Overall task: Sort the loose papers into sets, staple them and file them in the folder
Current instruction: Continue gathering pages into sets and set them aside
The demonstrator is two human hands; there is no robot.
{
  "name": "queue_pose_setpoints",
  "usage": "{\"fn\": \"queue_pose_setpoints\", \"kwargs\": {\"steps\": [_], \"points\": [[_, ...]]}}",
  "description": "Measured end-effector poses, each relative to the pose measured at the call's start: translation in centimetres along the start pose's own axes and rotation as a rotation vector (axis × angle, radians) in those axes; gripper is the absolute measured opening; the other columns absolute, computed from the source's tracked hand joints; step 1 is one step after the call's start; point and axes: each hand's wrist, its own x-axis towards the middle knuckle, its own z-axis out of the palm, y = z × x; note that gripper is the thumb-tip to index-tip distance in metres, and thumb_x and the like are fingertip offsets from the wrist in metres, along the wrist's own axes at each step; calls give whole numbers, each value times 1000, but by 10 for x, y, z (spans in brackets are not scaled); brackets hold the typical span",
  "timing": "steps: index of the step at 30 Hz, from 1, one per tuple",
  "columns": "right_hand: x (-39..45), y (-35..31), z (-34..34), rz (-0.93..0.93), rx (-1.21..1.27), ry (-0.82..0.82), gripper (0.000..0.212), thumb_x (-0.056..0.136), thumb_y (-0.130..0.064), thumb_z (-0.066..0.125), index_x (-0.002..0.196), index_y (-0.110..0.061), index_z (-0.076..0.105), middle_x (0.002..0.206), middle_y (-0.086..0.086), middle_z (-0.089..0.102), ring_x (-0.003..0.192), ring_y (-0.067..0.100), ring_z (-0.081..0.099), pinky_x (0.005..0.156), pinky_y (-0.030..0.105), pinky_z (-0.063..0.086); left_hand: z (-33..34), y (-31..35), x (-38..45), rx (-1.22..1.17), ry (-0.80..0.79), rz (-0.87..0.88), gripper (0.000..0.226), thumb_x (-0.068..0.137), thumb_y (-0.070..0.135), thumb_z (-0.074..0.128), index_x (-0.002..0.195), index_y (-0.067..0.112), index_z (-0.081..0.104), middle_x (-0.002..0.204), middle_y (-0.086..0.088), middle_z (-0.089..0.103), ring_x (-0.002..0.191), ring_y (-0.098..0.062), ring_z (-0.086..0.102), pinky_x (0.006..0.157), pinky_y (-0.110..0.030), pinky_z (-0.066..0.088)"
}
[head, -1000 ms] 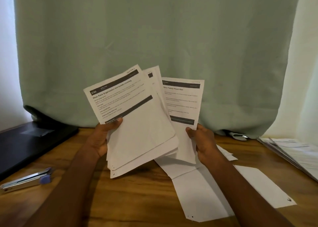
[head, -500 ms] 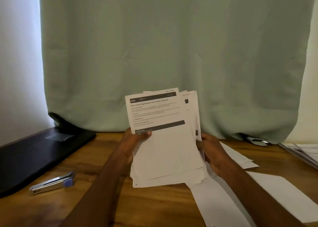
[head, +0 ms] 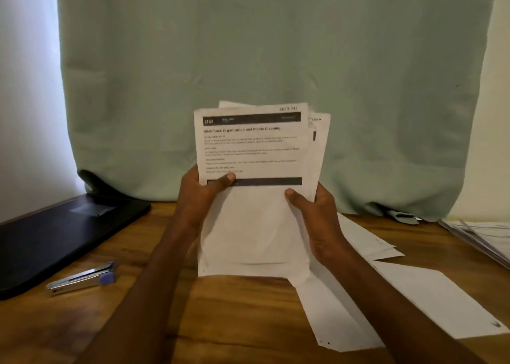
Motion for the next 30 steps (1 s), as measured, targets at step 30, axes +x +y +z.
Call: {"fn": "queue_pose_setpoints", "kwargs": {"steps": [30], "points": [[-36,9,50,186,-60,-135,12,99,-35,65,108,-39,59,89,-27,69,82,-1,70,54,8,50,-24,5,-93,206,258,141,40,93,30,77,130,30,61,119,25,69,110,-2,69,77,-15,58]]}}
